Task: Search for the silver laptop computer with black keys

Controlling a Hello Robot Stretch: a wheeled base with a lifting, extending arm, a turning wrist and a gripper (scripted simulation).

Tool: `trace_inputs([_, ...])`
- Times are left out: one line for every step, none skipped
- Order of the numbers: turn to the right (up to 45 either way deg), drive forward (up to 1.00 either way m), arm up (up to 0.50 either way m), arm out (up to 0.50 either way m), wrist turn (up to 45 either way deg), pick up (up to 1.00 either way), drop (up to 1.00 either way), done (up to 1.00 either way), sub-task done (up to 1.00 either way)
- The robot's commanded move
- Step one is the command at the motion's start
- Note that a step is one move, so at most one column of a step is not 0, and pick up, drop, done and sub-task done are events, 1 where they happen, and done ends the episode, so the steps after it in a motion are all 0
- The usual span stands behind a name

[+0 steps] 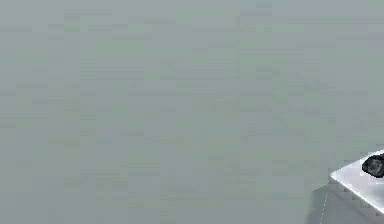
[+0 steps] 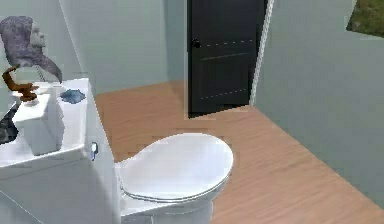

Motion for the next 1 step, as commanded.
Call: trace_inputs([45.0, 0.00, 0.00, 0.00, 0.0, 0.00, 0.00, 0.00, 0.00])
